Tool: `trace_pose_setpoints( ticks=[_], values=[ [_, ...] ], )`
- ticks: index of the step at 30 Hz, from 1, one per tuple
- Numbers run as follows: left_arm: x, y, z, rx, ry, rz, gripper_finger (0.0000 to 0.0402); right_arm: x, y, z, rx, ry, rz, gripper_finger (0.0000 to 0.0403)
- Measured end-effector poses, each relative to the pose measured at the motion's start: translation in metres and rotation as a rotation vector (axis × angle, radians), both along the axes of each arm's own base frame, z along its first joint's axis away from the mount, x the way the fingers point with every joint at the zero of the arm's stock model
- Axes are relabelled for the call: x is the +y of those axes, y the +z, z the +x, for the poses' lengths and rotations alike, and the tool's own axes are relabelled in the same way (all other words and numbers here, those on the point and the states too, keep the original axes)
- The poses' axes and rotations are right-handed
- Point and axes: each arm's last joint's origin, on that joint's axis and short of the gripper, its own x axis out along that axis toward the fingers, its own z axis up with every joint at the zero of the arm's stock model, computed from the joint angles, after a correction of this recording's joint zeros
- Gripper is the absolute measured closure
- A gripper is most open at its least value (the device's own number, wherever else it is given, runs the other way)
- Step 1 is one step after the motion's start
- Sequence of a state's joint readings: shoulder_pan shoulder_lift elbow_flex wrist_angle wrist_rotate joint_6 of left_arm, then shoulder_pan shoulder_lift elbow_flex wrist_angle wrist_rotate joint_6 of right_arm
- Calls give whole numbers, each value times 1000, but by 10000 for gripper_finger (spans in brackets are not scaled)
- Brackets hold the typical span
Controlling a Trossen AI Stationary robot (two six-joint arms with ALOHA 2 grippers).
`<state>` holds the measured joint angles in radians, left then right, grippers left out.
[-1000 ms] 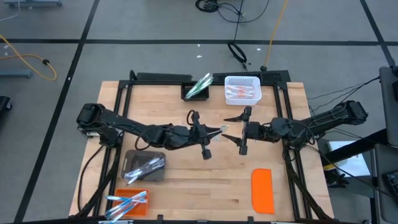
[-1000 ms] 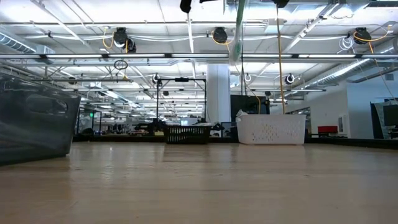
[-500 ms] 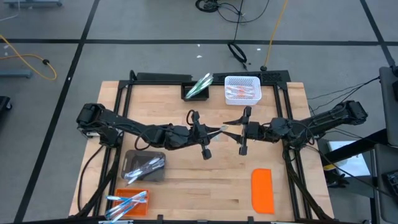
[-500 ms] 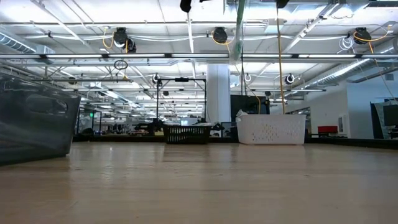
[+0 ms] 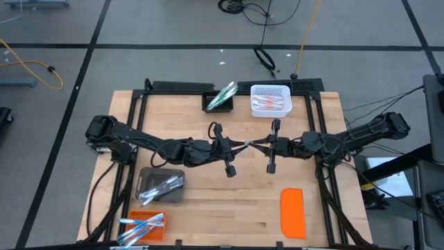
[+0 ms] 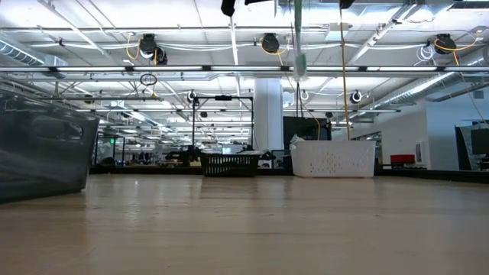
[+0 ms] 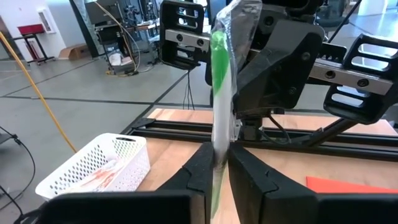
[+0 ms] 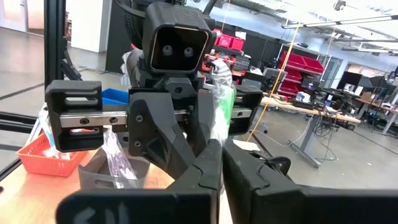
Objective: Pick & Place Toothbrushes
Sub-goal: Put the green toothbrush into the black bin
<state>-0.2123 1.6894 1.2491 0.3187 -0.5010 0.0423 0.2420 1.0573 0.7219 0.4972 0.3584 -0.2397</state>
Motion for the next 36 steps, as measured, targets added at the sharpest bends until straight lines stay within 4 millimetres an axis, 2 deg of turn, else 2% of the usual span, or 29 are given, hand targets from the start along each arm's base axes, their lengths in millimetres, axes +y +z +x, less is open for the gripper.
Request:
trace_pose_setpoints(
  ticks=[19, 24, 30, 36],
  values=[
    [-1, -4, -2, 59, 17, 54, 339, -2, 5, -5, -20, -12, -29, 403],
    [-4, -5, -3, 67, 37, 59, 295, -5, 5, -5, -15, -26, -32, 403],
    [-17, -10, -7, 127, 4, 77, 237, -21, 5, -3, -12, -97, -32, 403],
    [-31, -19, -13, 207, -17, 83, 220, -45, 7, 2, -48, -127, -34, 403]
  ],
)
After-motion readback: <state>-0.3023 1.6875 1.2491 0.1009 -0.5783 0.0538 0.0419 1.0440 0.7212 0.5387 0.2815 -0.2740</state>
